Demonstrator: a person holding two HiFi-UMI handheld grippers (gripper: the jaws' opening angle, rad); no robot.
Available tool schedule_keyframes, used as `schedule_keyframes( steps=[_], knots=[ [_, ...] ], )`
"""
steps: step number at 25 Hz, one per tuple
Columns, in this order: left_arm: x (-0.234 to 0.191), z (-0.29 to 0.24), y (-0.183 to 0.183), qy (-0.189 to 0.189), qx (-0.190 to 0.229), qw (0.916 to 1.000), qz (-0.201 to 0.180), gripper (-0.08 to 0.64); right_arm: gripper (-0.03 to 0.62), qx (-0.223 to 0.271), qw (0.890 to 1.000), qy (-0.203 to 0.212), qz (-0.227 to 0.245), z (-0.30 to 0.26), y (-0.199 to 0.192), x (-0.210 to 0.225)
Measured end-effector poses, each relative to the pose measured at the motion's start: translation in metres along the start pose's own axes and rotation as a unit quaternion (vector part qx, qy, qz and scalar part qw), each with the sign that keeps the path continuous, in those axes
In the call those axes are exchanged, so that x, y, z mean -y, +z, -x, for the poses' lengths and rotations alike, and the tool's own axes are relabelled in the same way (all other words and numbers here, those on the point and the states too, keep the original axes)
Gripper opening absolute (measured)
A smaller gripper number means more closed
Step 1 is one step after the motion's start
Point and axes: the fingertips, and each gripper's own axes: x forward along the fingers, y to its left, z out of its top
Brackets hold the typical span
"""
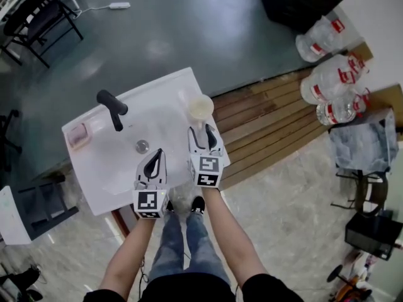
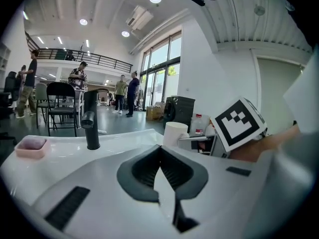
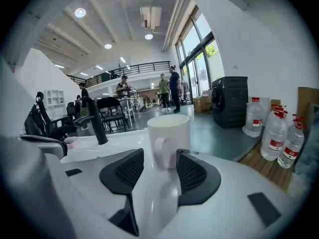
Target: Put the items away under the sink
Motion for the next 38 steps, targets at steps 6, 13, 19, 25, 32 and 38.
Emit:
schedule_keyframes(
  steps=[6,13,19,25,32,38],
  knots=[
    [-0.006,-0.003,-0.006,0.006,-0.003,1.0000,-0.001,0.006,0.156,0.000,1.000,-0.003,0.005,-0.007,-0.005,-0.002],
    [-0.009,-0.008,0.000,0.009,-0.001,0.9999,-0.006,0.006,0.066,0.003,0.999,-0.005,0.031,-0.009,0.003,-0.005],
    [-0.012,0.004,0.003,0.018,0.003,0.9998,-0.008,0.006,0.047,0.034,0.994,0.065,0.081,0.005,0.012,-0.032],
    [-0.013,0.031,0.004,0.036,0.009,0.9993,-0.005,0.006,0.037,0.058,0.988,0.107,0.096,0.035,0.021,-0.053],
    [-0.012,0.092,-0.004,0.069,0.020,0.9974,0.001,0.006,0.037,0.088,0.974,0.179,0.108,0.099,0.029,-0.086],
    [-0.006,0.163,-0.008,0.102,0.017,0.9941,0.033,0.006,0.036,0.119,0.940,0.284,0.144,0.174,0.034,-0.130]
  ],
)
